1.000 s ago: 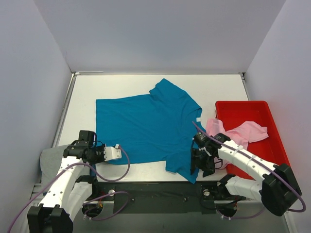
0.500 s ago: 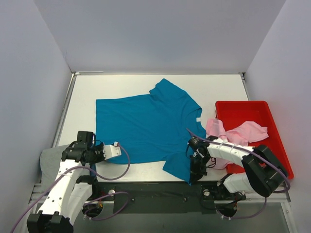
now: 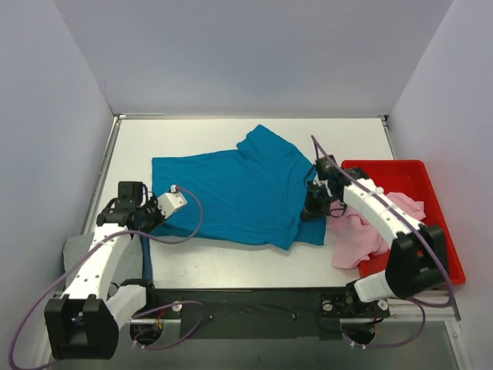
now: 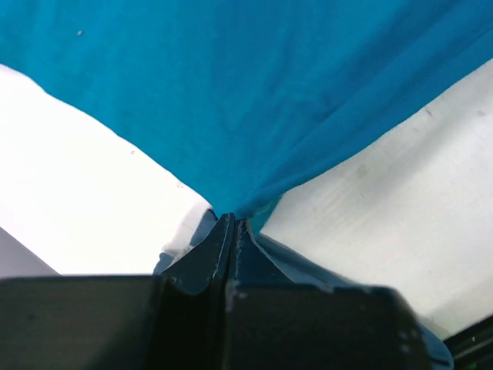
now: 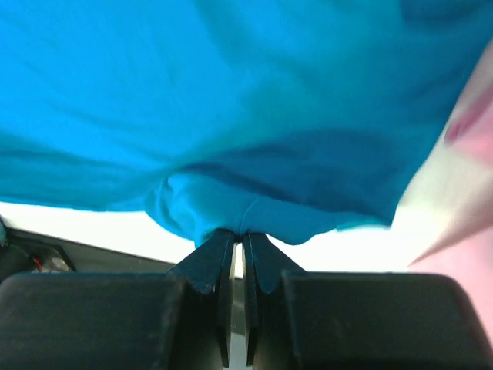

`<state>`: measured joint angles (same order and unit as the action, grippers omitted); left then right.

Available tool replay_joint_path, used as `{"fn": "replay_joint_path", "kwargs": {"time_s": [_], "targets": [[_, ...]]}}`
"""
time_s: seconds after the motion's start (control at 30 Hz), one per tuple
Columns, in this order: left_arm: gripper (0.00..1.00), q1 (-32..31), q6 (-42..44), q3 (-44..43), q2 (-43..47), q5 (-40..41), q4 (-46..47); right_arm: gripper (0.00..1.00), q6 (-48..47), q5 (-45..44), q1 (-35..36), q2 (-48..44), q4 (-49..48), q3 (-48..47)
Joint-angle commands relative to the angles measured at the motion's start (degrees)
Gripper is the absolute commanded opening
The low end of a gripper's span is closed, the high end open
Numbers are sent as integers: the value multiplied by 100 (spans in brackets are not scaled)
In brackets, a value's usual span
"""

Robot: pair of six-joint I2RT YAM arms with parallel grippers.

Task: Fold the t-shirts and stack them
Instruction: Grap the side of the flattened tshirt closest away from the robot with both arms, then fold the flattened tshirt in 1/3 of the way

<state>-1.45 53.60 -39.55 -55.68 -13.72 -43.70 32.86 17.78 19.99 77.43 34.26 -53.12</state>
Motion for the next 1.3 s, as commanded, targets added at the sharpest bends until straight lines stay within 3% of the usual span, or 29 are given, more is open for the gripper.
{"fn": "replay_joint_path", "kwargs": {"time_s": [0.0,0.17,0.4,0.7,1.17,1.23,1.27], "targets": [[0,119,-702,-378,-556,255,950,0,-1088,-162,-355,1087,107,-1216],[0,339,-869,-361,-962,571,1714,0,-1862,-179,-575,2135,133,-2586],[0,392,-755,-202,-1550,677,2716,0,-2214,173,-724,3110,168,-3625],[0,392,-457,-667,-2473,721,3307,0,-2249,-415,-821,3613,538,-4417],[0,321,-79,-809,-3019,695,3535,0,-2258,-389,-918,4104,845,-4961],[29,286,-122,-844,-3071,852,3701,3,-2179,-468,-909,4201,837,-5128],[46,269,-174,-896,-3089,931,3755,19,-2161,-538,-909,4297,845,-5190]]}}
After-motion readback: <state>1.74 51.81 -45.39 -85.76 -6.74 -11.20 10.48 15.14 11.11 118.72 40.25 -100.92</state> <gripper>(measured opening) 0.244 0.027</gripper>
